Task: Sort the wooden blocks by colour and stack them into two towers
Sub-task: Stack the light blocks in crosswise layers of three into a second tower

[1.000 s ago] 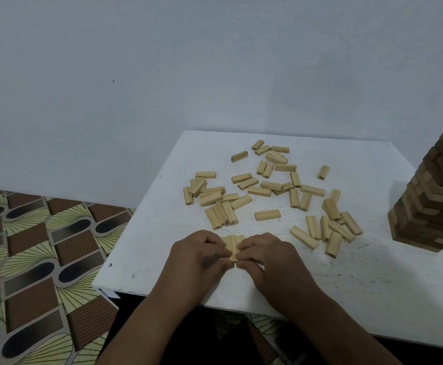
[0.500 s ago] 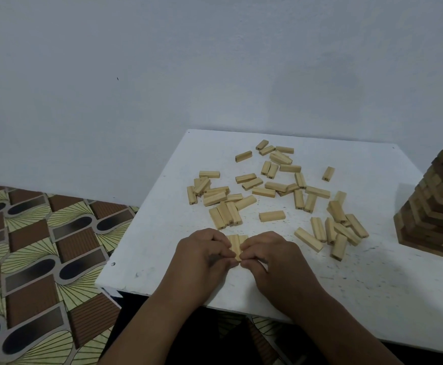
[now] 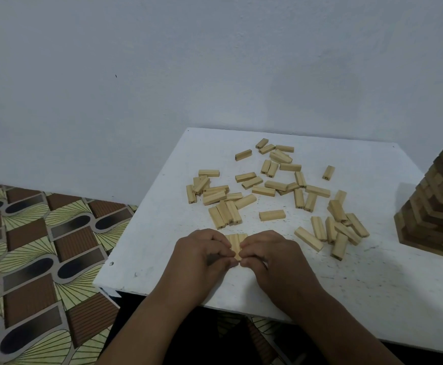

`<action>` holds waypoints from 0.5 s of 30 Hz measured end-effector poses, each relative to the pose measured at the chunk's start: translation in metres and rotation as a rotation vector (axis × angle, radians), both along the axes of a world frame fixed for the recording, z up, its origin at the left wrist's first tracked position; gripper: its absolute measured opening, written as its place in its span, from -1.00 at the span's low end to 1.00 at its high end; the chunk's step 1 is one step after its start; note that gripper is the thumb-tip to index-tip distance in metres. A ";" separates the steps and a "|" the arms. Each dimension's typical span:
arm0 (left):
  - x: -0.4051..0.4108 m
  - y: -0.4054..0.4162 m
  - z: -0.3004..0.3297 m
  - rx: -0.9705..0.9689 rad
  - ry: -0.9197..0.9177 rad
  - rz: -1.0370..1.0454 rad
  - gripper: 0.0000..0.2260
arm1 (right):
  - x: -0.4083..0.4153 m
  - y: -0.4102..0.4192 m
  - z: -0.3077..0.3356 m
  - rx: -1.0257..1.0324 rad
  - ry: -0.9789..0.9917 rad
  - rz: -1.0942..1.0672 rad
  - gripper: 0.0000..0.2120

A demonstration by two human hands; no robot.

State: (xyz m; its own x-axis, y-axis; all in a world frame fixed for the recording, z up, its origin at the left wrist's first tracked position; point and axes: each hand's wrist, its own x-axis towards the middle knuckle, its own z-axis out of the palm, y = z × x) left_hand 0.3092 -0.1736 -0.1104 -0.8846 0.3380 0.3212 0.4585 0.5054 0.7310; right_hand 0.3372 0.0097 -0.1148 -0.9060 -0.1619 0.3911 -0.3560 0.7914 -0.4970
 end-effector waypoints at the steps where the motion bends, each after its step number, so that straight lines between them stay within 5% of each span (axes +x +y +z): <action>1: 0.000 0.000 0.000 0.001 -0.002 0.002 -0.89 | 0.000 0.000 0.001 -0.001 -0.001 0.002 -0.93; 9: 0.005 -0.005 0.010 0.149 -0.022 0.044 -0.92 | 0.003 0.009 0.012 -0.096 -0.124 0.024 -0.95; 15: -0.009 -0.010 0.014 0.118 -0.032 0.245 -0.82 | -0.010 0.006 0.025 -0.140 -0.017 -0.054 -0.96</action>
